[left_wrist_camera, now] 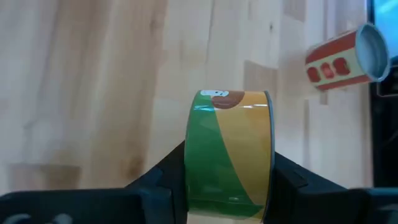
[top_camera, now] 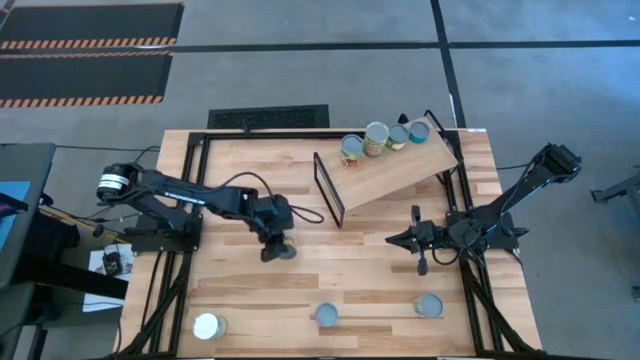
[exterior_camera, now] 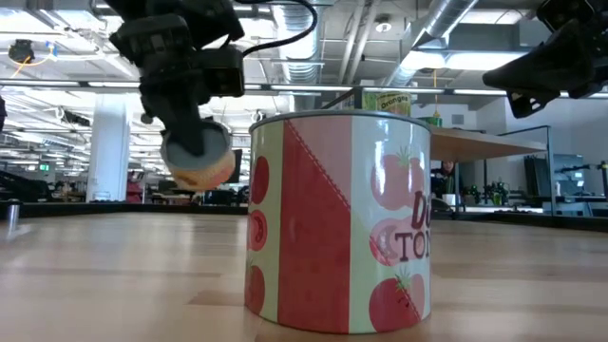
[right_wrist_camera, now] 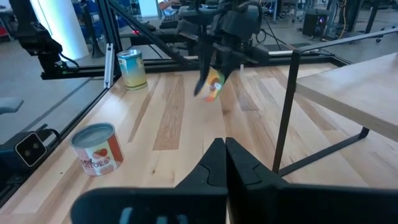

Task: Pick and place cans onto a shelf
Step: Put the canned mushroom on the shelf

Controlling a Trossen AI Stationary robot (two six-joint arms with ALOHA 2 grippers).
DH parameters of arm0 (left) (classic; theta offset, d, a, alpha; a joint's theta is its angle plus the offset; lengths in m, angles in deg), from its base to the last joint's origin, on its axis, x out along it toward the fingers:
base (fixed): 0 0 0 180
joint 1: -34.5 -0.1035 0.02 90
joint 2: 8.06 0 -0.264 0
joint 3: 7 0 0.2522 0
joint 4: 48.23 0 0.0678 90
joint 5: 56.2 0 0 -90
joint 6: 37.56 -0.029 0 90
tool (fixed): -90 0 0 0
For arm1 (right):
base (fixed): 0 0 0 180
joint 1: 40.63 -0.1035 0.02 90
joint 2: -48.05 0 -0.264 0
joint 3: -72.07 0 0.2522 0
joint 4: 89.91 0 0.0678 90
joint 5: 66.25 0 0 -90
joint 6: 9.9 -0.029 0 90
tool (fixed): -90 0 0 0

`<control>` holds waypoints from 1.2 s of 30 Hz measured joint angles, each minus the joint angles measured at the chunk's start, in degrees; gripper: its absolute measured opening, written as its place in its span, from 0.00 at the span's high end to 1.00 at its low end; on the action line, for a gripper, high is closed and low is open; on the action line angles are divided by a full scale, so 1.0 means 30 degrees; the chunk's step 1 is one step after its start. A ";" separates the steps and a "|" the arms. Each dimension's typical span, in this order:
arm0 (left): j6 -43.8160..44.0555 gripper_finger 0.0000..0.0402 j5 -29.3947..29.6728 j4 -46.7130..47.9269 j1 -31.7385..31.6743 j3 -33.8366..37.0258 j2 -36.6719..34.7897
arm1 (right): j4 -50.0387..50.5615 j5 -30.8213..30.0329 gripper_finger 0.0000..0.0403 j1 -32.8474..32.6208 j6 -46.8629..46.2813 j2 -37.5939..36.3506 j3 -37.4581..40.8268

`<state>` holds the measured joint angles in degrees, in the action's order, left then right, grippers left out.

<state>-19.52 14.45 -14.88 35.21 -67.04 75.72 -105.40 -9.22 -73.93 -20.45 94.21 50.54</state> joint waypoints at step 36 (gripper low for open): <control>-0.3725 0.44 0.3028 0.2960 0.0687 -0.3990 0.4403 | -0.0038 -0.0007 0.99 0.0000 -0.0017 0.0003 0.0000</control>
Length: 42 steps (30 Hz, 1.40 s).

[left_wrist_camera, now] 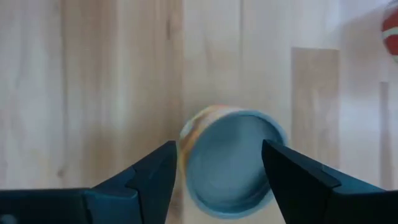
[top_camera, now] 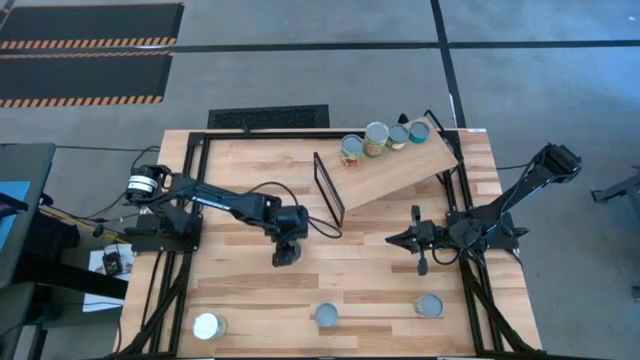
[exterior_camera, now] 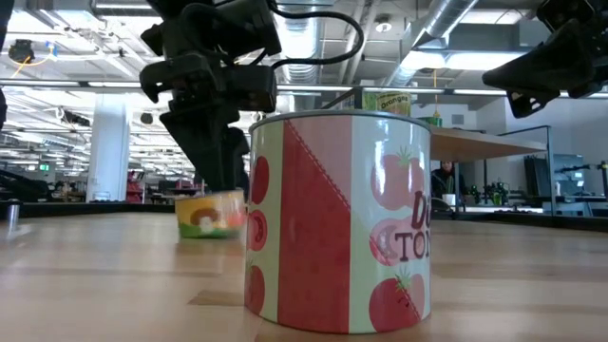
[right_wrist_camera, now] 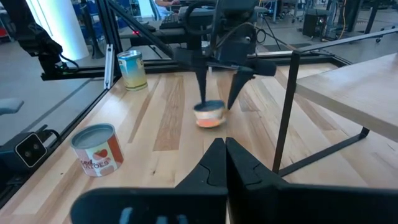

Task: Pick and place cans onto a shelf
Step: Put the canned mushroom on the shelf

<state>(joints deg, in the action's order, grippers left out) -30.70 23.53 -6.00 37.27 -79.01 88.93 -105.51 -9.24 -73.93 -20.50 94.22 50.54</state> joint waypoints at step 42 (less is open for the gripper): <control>0.3684 1.00 0.2137 -1.2953 0.0595 1.1524 -0.4598 | -0.0981 -0.0069 0.99 0.0757 0.0025 0.0007 0.0000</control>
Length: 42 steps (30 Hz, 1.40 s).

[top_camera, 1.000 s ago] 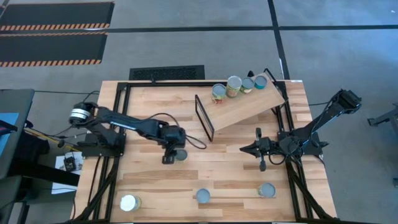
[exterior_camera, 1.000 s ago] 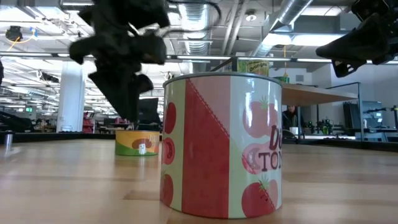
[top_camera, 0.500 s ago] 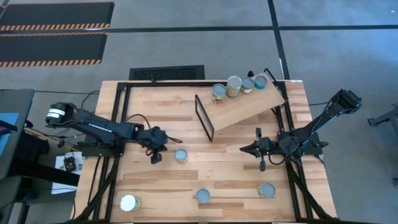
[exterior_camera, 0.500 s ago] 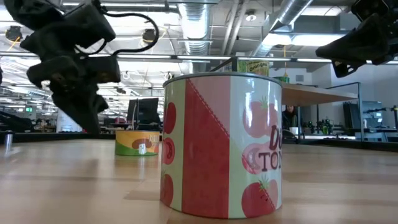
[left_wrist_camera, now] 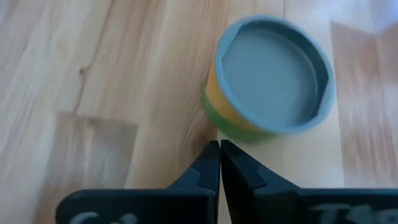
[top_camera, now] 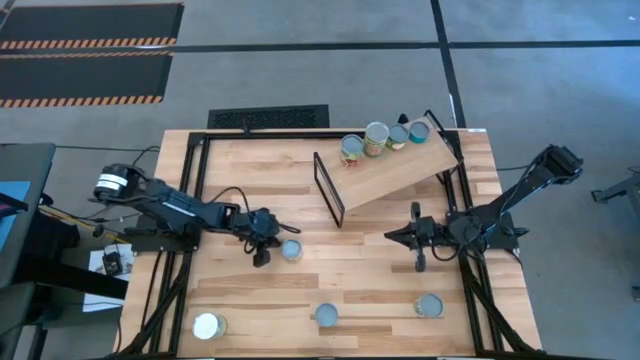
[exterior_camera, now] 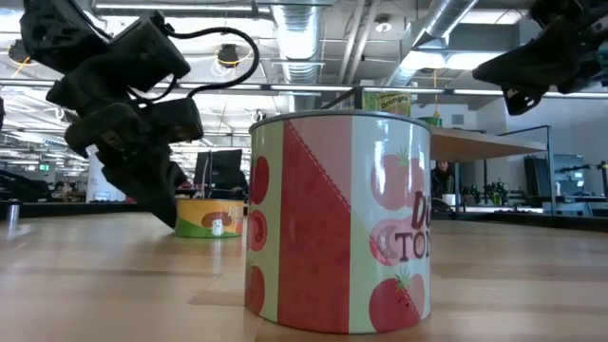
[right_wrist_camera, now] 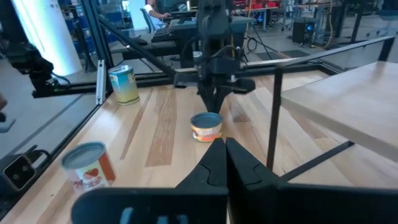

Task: Pick and place cans onto a shelf
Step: Put the canned mushroom on the shelf

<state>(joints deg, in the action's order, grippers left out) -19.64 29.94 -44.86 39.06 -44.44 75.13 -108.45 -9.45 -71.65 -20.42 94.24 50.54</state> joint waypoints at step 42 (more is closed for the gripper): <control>-0.3098 1.00 0.2559 -1.8220 0.0911 0.2426 0.4015 | 0.6293 0.3617 0.60 0.2220 0.0031 1.9724 -1.7138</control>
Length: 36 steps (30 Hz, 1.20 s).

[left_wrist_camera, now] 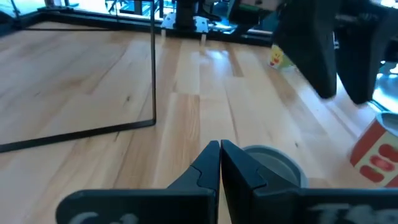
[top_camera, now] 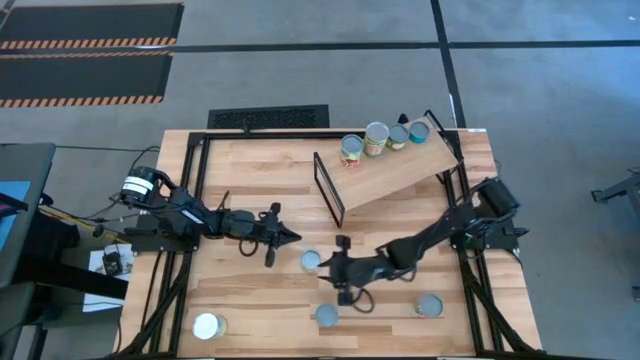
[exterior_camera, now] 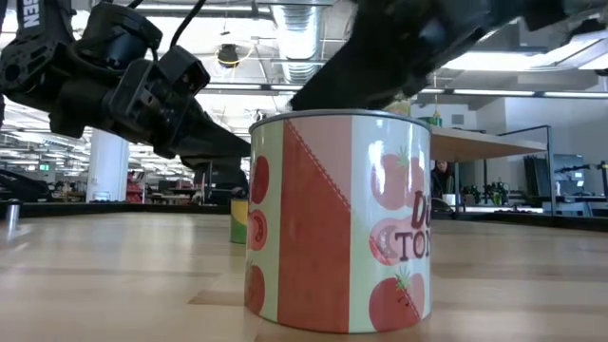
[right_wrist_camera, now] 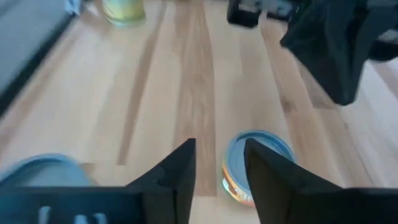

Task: Pick and place cans onto a shelf
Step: Put the canned mushroom on the shelf

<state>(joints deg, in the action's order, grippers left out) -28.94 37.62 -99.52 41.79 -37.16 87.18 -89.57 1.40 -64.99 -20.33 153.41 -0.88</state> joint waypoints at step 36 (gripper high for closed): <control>-0.0431 1.00 0.0960 0.1482 0.0007 0.0000 0.0006 | 1.0759 0.5110 0.94 0.2184 -0.0437 0.3063 -0.5680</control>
<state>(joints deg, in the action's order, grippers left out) -30.23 40.50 -95.07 41.81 -37.16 87.19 -57.30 16.73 -58.44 -21.64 162.60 -17.92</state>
